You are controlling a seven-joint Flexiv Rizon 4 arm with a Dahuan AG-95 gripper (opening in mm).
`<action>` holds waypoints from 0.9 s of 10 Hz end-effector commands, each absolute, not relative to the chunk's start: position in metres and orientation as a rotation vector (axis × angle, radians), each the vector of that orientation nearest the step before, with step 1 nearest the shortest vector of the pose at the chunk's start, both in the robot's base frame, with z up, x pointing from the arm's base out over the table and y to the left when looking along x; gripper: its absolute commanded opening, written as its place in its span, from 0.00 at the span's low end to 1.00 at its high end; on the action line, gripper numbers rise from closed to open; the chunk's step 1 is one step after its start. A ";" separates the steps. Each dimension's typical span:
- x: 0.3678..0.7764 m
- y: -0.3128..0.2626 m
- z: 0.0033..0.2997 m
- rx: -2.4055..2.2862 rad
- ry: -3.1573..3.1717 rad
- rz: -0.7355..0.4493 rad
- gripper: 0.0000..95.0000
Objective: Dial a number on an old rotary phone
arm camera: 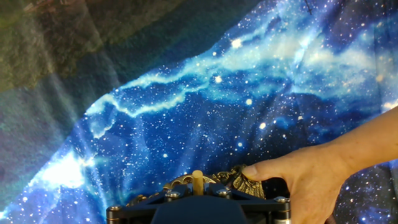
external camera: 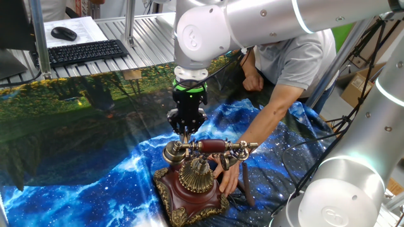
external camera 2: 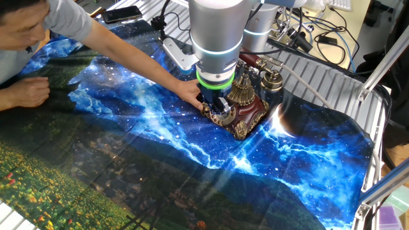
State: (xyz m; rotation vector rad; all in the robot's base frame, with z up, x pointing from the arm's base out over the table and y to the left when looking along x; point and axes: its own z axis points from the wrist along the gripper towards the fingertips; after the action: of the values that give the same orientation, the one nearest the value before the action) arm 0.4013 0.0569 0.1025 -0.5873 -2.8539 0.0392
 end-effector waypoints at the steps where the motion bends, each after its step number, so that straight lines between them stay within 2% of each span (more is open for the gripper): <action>1: 0.402 0.057 0.102 -0.598 -2.851 0.040 0.00; 9: 0.401 0.057 0.102 -0.673 -2.843 0.069 0.00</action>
State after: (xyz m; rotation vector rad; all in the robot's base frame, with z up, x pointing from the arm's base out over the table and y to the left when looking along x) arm 0.4003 0.0574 0.1019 -0.6783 -2.8404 0.0693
